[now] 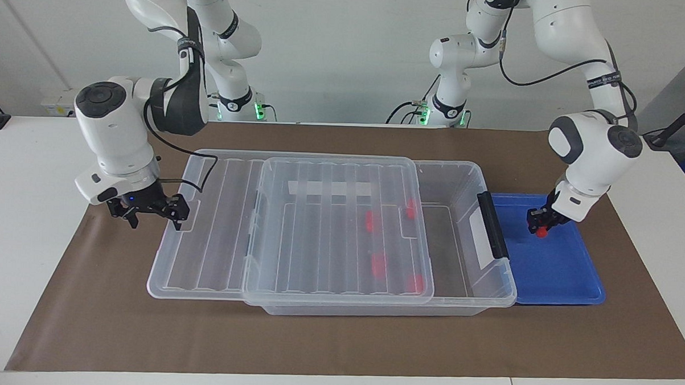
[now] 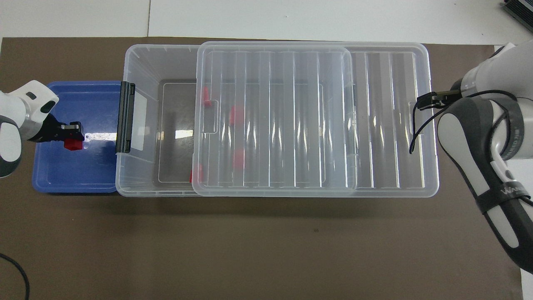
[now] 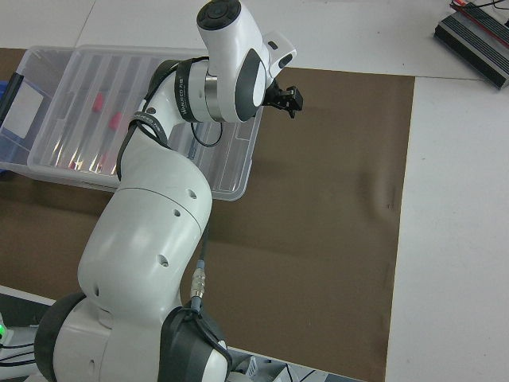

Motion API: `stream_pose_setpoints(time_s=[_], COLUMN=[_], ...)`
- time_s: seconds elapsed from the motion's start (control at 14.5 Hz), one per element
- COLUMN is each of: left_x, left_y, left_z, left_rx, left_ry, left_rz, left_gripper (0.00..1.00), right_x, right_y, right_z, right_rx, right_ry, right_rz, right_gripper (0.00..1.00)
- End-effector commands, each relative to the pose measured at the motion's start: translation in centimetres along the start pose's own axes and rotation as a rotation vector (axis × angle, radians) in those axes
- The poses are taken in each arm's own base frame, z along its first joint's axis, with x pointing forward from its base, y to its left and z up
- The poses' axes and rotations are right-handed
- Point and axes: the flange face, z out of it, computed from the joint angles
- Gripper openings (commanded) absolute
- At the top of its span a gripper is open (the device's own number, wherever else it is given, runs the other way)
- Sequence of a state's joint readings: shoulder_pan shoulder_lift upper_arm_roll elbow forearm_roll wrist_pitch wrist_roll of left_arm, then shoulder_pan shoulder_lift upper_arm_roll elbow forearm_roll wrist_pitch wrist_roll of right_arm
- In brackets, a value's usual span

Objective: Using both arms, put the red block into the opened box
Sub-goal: 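Grasp the red block in the blue tray with the left gripper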

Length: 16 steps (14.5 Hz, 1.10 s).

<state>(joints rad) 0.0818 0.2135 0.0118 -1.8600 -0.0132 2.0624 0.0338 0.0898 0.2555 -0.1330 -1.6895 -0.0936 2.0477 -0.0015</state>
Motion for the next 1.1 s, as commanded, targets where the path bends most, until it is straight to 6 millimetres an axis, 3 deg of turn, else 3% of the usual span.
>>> stream_pose_setpoints(time_s=[0.0,0.14,0.28,0.41,0.69,0.9,1.03], left_x=[0.0,-0.7,-0.7,-1.0,-1.9,-2.3,-2.9], left_y=[2.4,3.7,6.4,10.9,19.0,21.4,23.8], left_z=[-5.6,-8.6,-11.7,-13.1,-13.3,-11.7,-9.1], left_rx=[-0.010,-0.010,-0.013,-0.022,-0.059,-0.076,-0.088], left_ry=[-0.034,-0.059,-0.053,-0.032,0.029,0.065,0.086], left_rz=[-0.017,-0.023,-0.043,-0.155,-0.286,-0.255,-0.218], left_gripper=[0.00,0.00,0.00,0.00,0.00,0.00,0.00], right_x=[-0.5,-0.7,-1.0,-1.2,-1.4,-1.4,-1.6], right_y=[1.8,2.8,4.0,4.9,5.6,5.4,5.1], right_z=[-0.3,-0.6,-0.6,-0.7,-1.3,-1.5,-2.5], right_rx=[-0.034,-0.038,-0.044,-0.046,-0.068,-0.068,-0.053], right_ry=[-0.027,-0.028,-0.036,-0.042,-0.042,-0.037,-0.031], right_rz=[-0.023,-0.019,-0.021,-0.017,-0.019,-0.021,-0.017], right_gripper=[1.00,1.00,1.00,1.00,1.00,1.00,1.00])
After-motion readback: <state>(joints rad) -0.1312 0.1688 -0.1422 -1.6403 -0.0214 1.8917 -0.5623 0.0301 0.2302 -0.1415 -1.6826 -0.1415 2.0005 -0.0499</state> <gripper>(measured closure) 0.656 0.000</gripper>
